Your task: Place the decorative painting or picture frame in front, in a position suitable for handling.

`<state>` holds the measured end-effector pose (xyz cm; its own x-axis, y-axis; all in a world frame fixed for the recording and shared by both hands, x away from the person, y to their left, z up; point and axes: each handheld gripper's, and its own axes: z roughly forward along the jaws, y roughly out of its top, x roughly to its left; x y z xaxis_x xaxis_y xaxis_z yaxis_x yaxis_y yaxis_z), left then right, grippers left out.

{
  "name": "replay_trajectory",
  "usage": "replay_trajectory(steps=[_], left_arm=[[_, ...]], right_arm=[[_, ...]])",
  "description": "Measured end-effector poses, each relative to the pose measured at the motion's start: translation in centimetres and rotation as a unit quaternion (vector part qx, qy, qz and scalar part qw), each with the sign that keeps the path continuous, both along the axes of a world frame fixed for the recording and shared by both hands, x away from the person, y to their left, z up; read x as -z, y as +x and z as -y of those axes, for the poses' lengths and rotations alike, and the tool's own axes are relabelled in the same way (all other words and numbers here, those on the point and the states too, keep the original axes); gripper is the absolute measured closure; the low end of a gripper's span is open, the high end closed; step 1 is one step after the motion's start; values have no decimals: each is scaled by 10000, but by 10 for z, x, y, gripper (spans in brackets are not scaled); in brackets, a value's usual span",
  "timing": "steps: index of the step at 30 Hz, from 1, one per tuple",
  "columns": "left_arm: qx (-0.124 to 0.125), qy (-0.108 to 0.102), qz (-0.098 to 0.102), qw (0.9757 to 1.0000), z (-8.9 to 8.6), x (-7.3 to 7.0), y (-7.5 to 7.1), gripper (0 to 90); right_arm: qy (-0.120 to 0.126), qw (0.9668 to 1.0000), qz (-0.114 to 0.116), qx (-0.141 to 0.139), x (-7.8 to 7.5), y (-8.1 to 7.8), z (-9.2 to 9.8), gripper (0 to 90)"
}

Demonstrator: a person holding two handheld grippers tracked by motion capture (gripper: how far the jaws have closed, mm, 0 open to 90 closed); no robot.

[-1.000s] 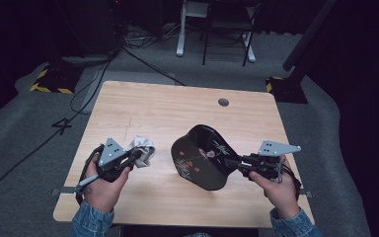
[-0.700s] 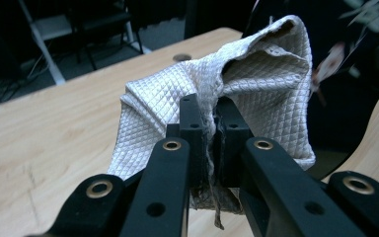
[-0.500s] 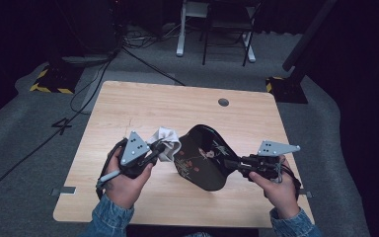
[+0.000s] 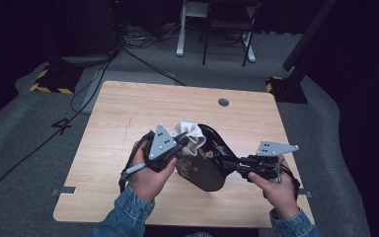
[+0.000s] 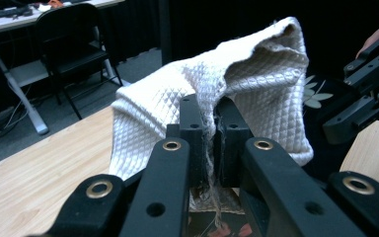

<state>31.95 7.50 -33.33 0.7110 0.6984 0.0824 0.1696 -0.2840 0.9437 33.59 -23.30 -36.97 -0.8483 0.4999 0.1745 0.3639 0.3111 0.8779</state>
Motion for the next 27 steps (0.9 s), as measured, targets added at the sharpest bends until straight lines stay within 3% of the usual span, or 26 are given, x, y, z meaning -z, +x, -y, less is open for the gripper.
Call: replay_trajectory(steps=[8,13,27], left_arm=[[82,102,135,9998,15,-3,1,847],[194,195,117,9996,25,0,1,846],[276,122,109,9995,27,7,2,847]], right_arm=[[-26,10000,21,-38,0,0,-1,789],[-43,9999,17,-119,-1,0,-2,789],[-81,9999,28,-113,-1,-1,-4,789]])
